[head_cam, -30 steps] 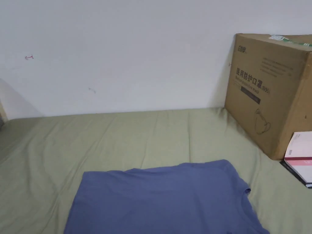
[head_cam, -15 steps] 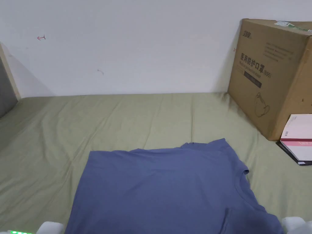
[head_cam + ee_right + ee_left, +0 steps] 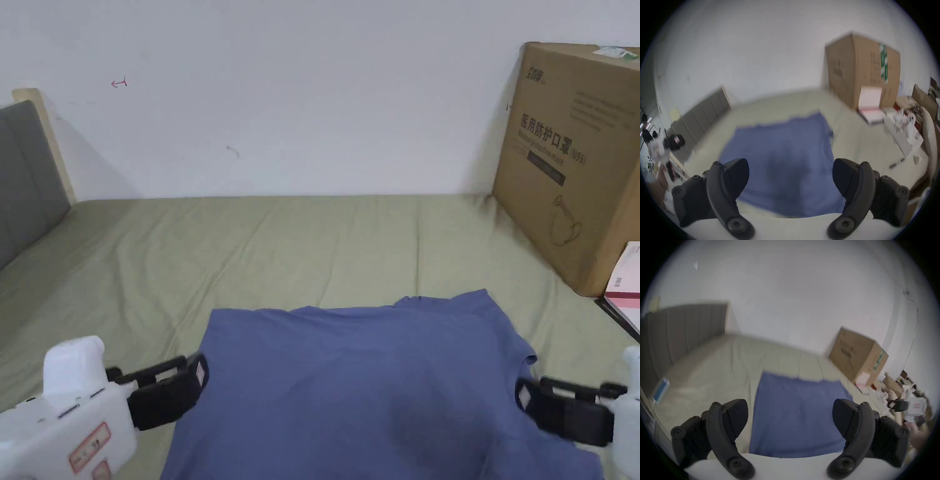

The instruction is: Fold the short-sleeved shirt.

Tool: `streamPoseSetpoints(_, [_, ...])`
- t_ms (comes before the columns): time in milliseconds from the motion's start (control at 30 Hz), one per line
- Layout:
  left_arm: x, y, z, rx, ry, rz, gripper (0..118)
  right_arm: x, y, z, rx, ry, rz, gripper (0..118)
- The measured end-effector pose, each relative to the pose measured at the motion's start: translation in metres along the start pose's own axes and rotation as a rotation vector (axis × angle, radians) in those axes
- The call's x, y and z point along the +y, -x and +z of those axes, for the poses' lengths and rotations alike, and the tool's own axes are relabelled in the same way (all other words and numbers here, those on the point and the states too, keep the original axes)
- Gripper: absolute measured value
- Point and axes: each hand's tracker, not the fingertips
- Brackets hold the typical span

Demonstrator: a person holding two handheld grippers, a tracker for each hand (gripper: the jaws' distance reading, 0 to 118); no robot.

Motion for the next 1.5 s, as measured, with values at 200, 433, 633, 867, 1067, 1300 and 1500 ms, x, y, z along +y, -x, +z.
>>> streamPoseSetpoints(200, [-0.006, -0.047, 0.016, 0.084, -0.207, -0.126, 0, 0.007, 0.034, 0.02, -0.047, -0.307, -0.058, 8])
streamPoseSetpoints(433, [0.001, -0.04, 0.016, 0.091, -0.105, -0.049, 0, 0.006, 0.034, 0.015, -0.022, -0.233, 0.039, 0])
streamPoseSetpoints(633, [0.036, 0.005, -0.041, 0.03, 0.429, 0.096, 0, 0.007, 0.027, 0.008, 0.056, -0.151, 0.01, 0])
streamPoseSetpoints(867, [-0.039, 0.05, -0.099, 0.084, 1.032, 0.111, 108, -0.008, 0.023, -0.01, 0.095, -0.013, -0.027, 0])
streamPoseSetpoints(1067, [-0.096, 0.088, -0.099, 0.198, 0.968, 0.053, 112, -0.016, 0.019, -0.012, 0.101, 0.059, -0.01, 0])
streamPoseSetpoints(1300, [-0.151, 0.083, -0.113, 0.172, 1.003, -0.003, 118, -0.023, 0.016, -0.012, 0.064, 0.11, 0.012, 0])
streamPoseSetpoints(1500, [-0.133, 0.036, -0.101, 0.264, 0.957, -0.155, 93, -0.027, -0.002, -0.009, 0.026, 0.116, -0.032, 0])
